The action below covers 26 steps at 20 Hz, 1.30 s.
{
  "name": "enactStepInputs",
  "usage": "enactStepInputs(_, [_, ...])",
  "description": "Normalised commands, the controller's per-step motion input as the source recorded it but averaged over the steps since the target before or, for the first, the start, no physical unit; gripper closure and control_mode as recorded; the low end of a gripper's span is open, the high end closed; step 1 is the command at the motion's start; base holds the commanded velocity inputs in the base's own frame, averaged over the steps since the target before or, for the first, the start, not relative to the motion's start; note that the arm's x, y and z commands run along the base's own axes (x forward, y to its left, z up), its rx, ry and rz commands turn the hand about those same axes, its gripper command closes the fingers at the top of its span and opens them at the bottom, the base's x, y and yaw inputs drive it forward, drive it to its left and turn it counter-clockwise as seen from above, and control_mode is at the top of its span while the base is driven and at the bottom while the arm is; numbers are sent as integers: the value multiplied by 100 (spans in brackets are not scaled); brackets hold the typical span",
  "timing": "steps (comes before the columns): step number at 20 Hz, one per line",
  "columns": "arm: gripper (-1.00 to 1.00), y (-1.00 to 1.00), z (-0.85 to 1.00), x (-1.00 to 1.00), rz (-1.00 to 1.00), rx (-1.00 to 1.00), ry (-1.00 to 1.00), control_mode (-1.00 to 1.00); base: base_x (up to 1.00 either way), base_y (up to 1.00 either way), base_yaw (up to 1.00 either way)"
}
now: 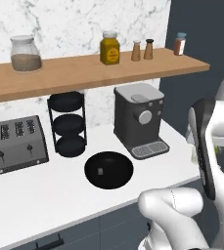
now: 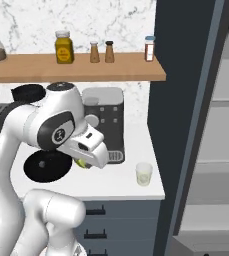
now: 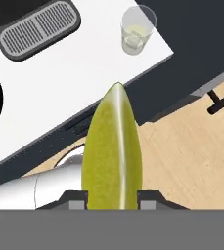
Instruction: Grab a lemon wedge from the fridge and one ice cube from the ice bowl, and put them in the glass of lemonade.
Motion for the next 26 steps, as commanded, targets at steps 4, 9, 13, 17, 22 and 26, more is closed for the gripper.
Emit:
enactStepInputs(4, [100,-29,-41,51,-9,3,10,-100,0,0,0])
enactStepInputs(9, [100,-81,-12,60,-13,0,8,-100,0,0,0])
enactStepInputs(13, [100,-65,-7,44,-8,3,2,-100,0,0,0])
enactStepInputs(17, [100,-12,-19,48,-1,2,0,-100,0,0,0])
enactStepInputs(22, [100,0,-32,70,0,0,0,-100,0,0,0])
enactStepInputs(26, [100,-13,-44,14,-2,0,0,-100,0,0,0])
